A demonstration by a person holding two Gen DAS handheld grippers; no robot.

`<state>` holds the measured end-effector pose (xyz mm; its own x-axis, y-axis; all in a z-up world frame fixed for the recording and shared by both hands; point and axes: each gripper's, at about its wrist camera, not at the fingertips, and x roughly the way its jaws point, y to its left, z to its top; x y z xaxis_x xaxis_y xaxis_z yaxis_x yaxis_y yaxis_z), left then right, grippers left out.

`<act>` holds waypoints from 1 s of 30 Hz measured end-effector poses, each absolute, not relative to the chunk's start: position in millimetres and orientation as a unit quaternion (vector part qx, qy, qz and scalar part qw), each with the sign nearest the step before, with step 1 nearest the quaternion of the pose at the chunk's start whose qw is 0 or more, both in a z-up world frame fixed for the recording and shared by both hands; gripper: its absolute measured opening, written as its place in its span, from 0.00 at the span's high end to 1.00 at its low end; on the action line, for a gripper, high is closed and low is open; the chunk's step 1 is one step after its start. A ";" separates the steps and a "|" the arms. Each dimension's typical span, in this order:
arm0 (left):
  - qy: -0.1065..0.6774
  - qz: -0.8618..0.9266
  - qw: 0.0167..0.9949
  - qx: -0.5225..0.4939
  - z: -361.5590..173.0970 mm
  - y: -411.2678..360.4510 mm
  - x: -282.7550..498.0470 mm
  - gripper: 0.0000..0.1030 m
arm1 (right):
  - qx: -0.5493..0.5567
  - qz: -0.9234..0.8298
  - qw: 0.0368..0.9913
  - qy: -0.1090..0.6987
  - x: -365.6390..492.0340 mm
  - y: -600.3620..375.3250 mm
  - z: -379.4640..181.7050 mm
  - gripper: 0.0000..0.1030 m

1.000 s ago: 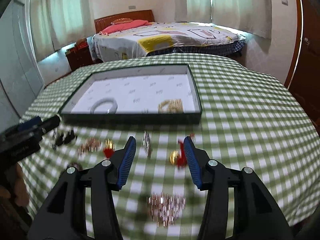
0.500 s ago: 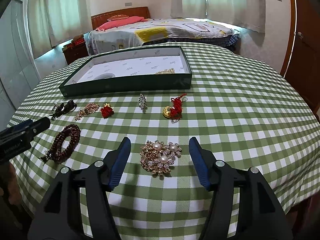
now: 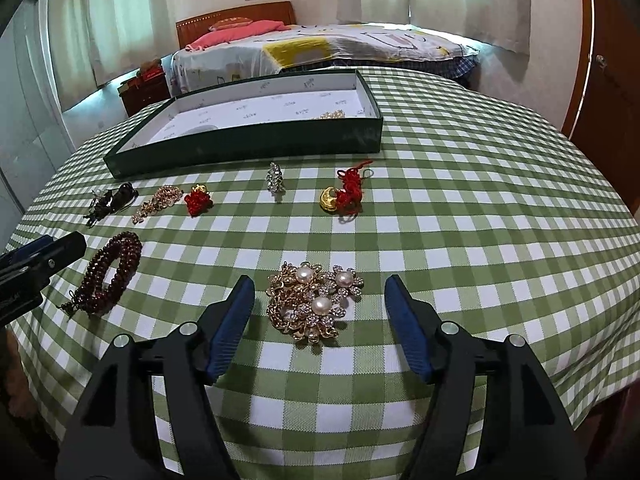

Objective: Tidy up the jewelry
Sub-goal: 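Withdraw both tools from the tray toward the remaining jewelry, then grasp the pearl brooch with the right tool while the left tool grasps the red bead bracelet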

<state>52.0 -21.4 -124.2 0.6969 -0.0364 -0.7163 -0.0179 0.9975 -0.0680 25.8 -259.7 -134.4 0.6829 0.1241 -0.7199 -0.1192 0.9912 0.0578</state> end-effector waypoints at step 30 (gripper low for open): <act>0.405 -0.054 0.912 -0.022 -131.7 -41.5 57.5 0.23 | 0.005 0.074 0.924 0.375 21.7 -258.2 -129.0 0.74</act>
<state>57.5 -41.5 -131.7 0.6660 -0.1176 -0.7366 0.0813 0.9931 -0.0850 21.7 -258.2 -129.0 0.7074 0.1398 -0.6929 -0.1328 0.9891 0.0639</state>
